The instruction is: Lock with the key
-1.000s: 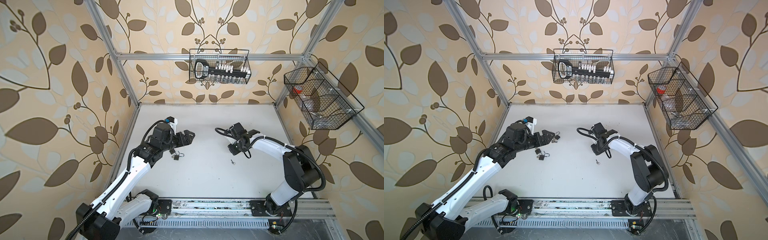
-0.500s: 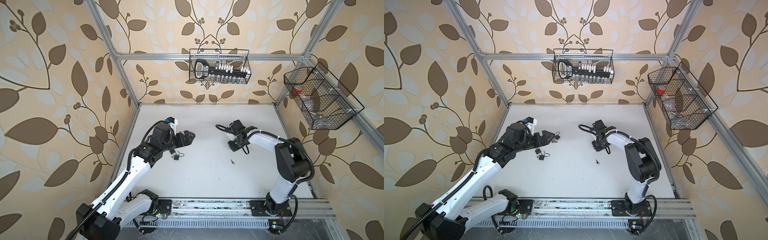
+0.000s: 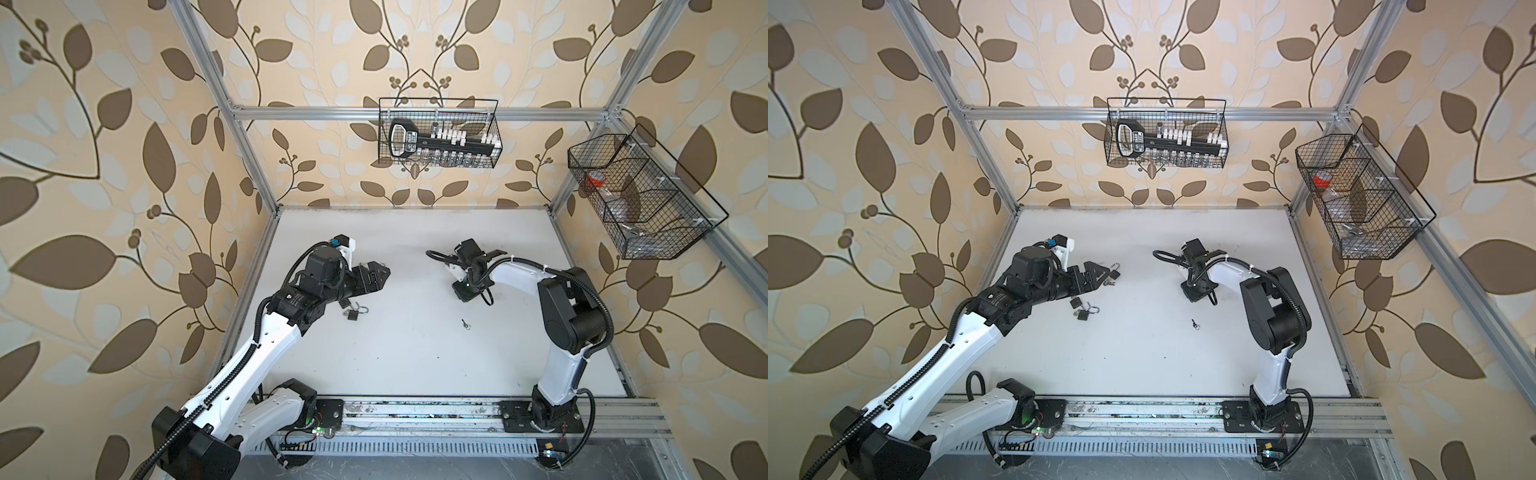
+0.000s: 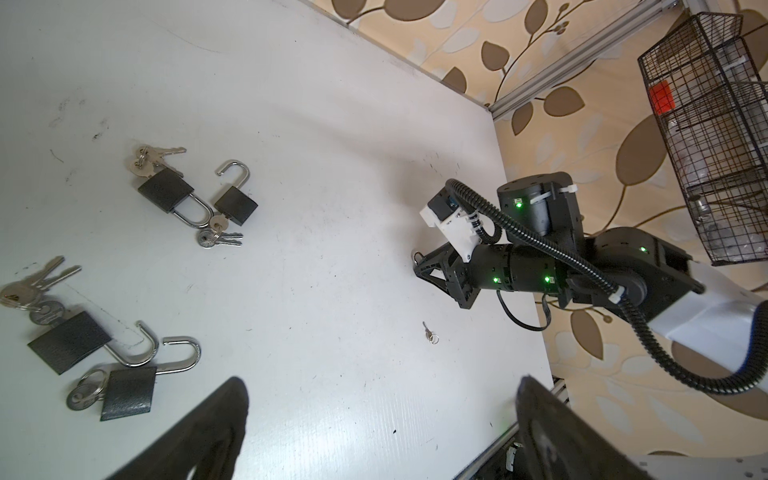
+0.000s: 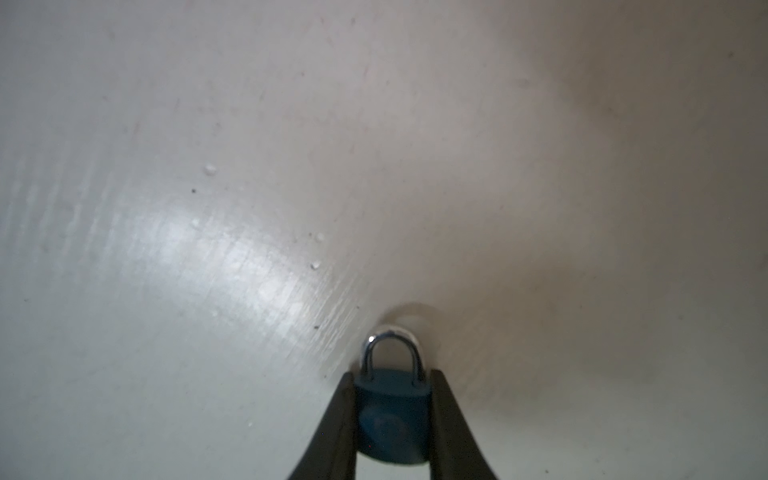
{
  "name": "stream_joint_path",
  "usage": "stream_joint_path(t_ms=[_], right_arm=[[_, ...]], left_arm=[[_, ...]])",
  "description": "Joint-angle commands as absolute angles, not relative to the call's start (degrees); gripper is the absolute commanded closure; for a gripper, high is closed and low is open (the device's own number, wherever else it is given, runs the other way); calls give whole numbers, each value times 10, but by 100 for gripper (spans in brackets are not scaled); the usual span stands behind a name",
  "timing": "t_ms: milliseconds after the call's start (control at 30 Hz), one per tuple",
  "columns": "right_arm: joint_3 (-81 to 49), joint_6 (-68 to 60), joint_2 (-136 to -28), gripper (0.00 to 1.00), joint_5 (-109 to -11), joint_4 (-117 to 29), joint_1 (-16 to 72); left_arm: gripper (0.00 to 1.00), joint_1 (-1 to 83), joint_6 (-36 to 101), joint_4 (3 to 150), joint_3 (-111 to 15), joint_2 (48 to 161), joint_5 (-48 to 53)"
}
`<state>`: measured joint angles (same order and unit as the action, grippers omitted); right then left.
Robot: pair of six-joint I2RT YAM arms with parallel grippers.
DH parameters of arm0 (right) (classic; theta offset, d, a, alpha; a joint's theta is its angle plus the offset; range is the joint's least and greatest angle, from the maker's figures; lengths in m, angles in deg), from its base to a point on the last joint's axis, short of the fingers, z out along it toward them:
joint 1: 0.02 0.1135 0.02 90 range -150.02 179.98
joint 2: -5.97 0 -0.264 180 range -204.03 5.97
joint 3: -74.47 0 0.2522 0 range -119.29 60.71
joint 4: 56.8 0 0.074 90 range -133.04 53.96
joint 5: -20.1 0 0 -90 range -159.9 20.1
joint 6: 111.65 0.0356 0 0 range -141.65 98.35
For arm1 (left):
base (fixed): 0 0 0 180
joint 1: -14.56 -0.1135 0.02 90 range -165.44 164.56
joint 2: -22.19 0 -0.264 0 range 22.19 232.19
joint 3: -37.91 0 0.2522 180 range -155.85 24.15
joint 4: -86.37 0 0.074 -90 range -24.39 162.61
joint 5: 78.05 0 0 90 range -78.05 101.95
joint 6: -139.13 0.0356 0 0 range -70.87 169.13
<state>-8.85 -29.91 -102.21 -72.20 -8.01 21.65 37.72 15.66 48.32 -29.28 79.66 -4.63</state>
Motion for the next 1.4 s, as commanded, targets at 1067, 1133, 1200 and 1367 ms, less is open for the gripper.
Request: stream_joint_path(t_ms=[1067, 1133, 1200, 1367], right_arm=[[-164, -309, -1008, 52, -654, -254, 371], [-199, -328, -1042, 53, -649, -250, 379], [-233, -328, -1069, 53, -646, -246, 381], [-328, -233, -1139, 53, -702, -232, 384]], left_arm=[[1, 94, 99, 543, -200, 770, -227], [1, 50, 96, 543, -186, 765, -259], [1, 12, 94, 543, -174, 762, -289], [1, -48, 106, 531, -159, 755, -324]])
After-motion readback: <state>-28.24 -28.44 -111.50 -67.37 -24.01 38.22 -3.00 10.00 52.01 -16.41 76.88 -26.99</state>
